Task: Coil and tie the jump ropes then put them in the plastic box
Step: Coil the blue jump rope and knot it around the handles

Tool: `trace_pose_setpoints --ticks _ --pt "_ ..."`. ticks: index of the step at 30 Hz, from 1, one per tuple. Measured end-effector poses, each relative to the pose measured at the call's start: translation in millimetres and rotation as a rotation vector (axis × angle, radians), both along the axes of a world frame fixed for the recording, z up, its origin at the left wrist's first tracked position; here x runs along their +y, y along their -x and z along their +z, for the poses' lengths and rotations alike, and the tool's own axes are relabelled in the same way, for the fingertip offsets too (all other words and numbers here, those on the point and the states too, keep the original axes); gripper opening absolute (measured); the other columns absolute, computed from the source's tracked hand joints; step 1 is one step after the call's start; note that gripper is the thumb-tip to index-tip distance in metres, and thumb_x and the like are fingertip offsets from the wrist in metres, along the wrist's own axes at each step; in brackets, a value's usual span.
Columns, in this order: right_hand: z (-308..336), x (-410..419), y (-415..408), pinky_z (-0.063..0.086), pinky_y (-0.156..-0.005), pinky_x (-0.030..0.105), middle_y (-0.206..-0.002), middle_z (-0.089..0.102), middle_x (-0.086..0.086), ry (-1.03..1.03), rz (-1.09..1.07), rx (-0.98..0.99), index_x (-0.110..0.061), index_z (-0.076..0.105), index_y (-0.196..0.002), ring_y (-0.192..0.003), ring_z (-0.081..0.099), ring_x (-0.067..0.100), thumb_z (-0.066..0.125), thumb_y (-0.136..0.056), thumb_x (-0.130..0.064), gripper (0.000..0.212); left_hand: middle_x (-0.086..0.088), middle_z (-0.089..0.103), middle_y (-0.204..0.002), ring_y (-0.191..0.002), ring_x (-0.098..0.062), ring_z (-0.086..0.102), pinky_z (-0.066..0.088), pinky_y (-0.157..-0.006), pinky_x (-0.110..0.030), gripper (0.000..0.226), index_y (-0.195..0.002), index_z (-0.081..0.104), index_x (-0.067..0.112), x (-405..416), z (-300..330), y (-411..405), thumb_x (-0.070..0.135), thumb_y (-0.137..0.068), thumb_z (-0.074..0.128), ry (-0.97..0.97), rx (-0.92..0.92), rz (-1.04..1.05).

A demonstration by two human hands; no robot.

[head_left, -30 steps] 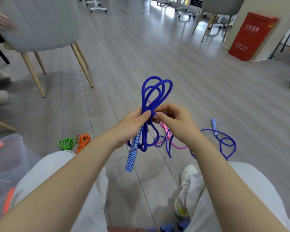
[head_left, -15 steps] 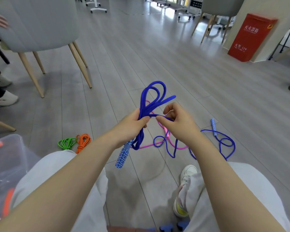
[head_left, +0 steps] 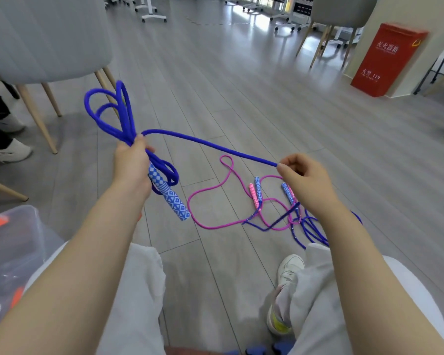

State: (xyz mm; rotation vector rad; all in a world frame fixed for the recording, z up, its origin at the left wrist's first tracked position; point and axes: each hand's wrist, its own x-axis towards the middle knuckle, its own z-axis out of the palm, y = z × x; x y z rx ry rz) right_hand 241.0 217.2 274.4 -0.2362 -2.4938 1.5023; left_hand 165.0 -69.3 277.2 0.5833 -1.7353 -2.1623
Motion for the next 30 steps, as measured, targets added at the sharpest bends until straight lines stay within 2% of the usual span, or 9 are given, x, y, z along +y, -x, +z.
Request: trace_pose_setpoints --ticks 3,5,8,14,19,21,23,26,30 --pt "1 -12 -2 0.045 -0.066 0.032 -0.071 0.062 -0.005 0.089 -0.01 0.007 -0.025 0.062 -0.084 -0.063 0.054 0.008 0.056 -0.092 -0.016 0.013 0.002 0.052 -0.059 -0.056 -0.012 0.05 0.046 -0.056 -0.026 0.021 -0.08 0.052 0.014 10 -5 -3 0.016 -0.1 0.047 -0.129 -0.064 -0.142" --pt "0 -24 -4 0.044 -0.063 0.029 -0.069 0.063 -0.005 0.133 0.025 0.007 -0.021 0.062 -0.089 -0.058 0.051 0.005 0.054 -0.093 -0.012 0.013 0.003 0.05 -0.06 -0.056 -0.012 0.05 0.047 -0.06 -0.026 0.019 -0.085 0.055 0.011 21 -10 -6 0.017 -0.101 0.046 -0.178 -0.077 -0.276" --pt "-1 -41 -4 0.044 -0.062 0.028 -0.072 0.065 -0.002 0.184 0.072 0.021 -0.018 0.063 -0.093 -0.061 0.052 0.007 0.055 -0.095 -0.013 0.01 0.002 0.051 -0.064 -0.052 -0.009 0.051 0.049 -0.061 -0.025 0.02 -0.094 0.058 0.007 37 -10 -15 0.02 -0.103 0.045 -0.226 -0.099 -0.447" --pt "-12 -63 0 0.048 -0.066 0.02 -0.073 0.066 -0.003 0.104 0.166 0.055 -0.017 0.065 -0.095 -0.069 0.06 0.006 0.057 -0.096 -0.016 0.008 0.0 0.056 -0.075 -0.066 -0.014 0.055 0.053 -0.072 -0.03 0.02 -0.106 0.059 0.008 60 -8 -37 0.024 -0.102 0.047 -0.063 -0.129 -0.742" --pt "-23 -72 -2 0.044 -0.063 0.012 -0.071 0.064 -0.011 -0.073 0.242 0.067 -0.019 0.065 -0.093 -0.067 0.059 -0.001 0.056 -0.095 -0.019 0.009 0.0 0.06 -0.076 -0.075 -0.016 0.059 0.054 -0.087 -0.042 0.023 -0.1 0.061 0.015 65 -15 -42 0.035 -0.099 0.051 0.106 -0.124 -0.839" --pt "-26 -73 -4 0.045 -0.063 0.013 -0.072 0.063 -0.013 -0.153 0.244 0.085 -0.019 0.065 -0.093 -0.068 0.059 0.002 0.057 -0.095 -0.02 0.009 0.005 0.062 -0.074 -0.076 -0.014 0.06 0.055 -0.083 -0.041 0.018 -0.1 0.061 0.022 67 -20 -46 0.037 -0.098 0.052 0.231 -0.108 -0.866" --pt "-28 -73 -7 0.042 -0.061 0.013 -0.072 0.062 -0.014 -0.225 0.263 0.085 -0.02 0.064 -0.092 -0.068 0.058 0.002 0.056 -0.095 -0.021 0.009 0.01 0.063 -0.071 -0.073 -0.01 0.06 0.052 -0.074 -0.033 0.014 -0.101 0.059 0.024 71 -20 -51 0.035 -0.099 0.05 0.295 -0.1 -0.881" --pt "-28 -71 -8 0.037 -0.059 0.009 -0.07 0.059 -0.018 -0.259 0.282 0.095 -0.023 0.064 -0.091 -0.064 0.055 -0.003 0.056 -0.096 -0.023 0.009 0.002 0.061 -0.074 -0.073 -0.015 0.058 0.053 -0.077 -0.035 0.02 -0.104 0.06 0.018 72 -20 -53 0.034 -0.1 0.049 0.254 -0.117 -0.87" --pt "-26 -73 -8 0.039 -0.063 0.012 -0.078 0.064 -0.017 -0.3 0.278 0.076 -0.024 0.063 -0.098 -0.069 0.057 -0.004 0.056 -0.096 -0.025 0.008 -0.003 0.064 -0.081 -0.077 -0.016 0.06 0.054 -0.082 -0.037 0.024 -0.11 0.061 0.014 71 -20 -51 0.032 -0.1 0.05 0.224 -0.138 -0.852"
